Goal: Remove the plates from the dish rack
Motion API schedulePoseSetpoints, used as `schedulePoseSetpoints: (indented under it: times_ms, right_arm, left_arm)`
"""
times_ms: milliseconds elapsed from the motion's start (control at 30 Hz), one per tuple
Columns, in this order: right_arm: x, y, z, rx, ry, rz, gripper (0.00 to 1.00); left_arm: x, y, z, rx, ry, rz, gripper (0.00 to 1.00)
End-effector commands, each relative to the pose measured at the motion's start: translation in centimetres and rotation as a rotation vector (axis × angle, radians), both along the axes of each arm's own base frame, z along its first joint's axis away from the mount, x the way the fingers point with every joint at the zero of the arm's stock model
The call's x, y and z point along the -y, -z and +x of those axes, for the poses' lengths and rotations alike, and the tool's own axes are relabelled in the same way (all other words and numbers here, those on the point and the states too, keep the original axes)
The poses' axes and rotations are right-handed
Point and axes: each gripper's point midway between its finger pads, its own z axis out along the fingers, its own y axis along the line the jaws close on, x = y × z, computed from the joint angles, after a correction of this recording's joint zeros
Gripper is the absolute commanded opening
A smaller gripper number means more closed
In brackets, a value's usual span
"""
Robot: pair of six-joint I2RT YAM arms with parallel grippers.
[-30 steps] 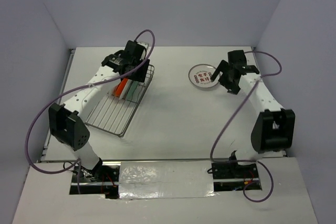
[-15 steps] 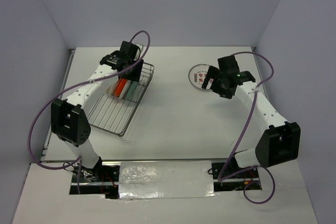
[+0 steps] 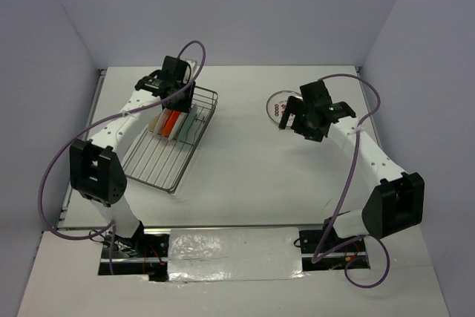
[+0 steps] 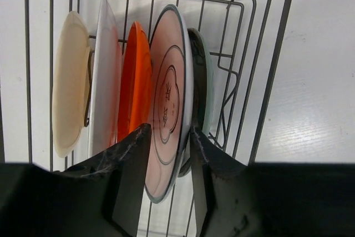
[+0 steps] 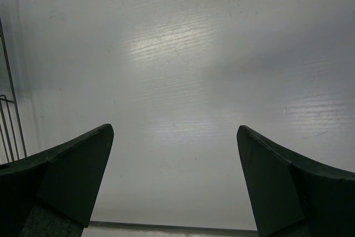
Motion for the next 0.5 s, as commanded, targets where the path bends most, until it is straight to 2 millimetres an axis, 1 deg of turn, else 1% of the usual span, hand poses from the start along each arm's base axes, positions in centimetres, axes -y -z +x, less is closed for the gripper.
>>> schedulePoseSetpoints:
  times_ms: [0, 167, 200, 233, 267, 333, 400, 433, 467]
  right_arm:
    - [-0.3, -1.4, 0.3, 0.032, 0.011, -0.002, 1.00]
    - [-0.6, -1.9, 0.2, 0.039, 0.014, 0.002, 1.00]
    - [-0.7, -2.0, 0.2, 0.041, 0.016, 0.003, 1.00]
    - [-0.7, -2.1, 0.2, 0.041, 0.018, 0.003, 1.00]
    - [-0.7, -2.4, 0.2, 0.045, 0.020, 0.002, 1.00]
    - [-0.8, -2.7, 0.2, 0.048, 0.021, 0.003, 1.00]
    - [-1.0, -3.0, 0.2, 0.052, 0.022, 0.008, 1.00]
    - [-0.9, -3.1, 0.2, 0.052, 0.026, 0.012, 1.00]
    - [-1.0, -3.3, 0.3, 0.055, 0.026, 0.018, 1.00]
  left_arm:
    - [-0.2, -0.1, 0.4, 0.014, 0.014, -0.044, 0.46]
    - [-0.3, 0.1, 0.4, -0.002, 0.023, -0.054, 0.34]
    - [-0.2, -0.1, 0.6, 0.001, 0.026, -0.056, 0.27]
    - [-0.2, -0.3, 0.5, 0.002, 0.026, -0.061, 0.23]
    - [-0.1, -1.0, 0.5, 0.014, 0.027, -0.068, 0.17]
    - [-0.1, -2.0, 0.6, 0.028, 0.028, -0.072, 0.10]
    - [0.0, -3.5, 0.6, 0.047, 0.030, -0.077, 0.03]
    - [0.0, -4.0, 0.6, 0.052, 0.031, -0.082, 0.00]
    - [0.1, -5.1, 0.6, 0.063, 0.033, -0.085, 0.00]
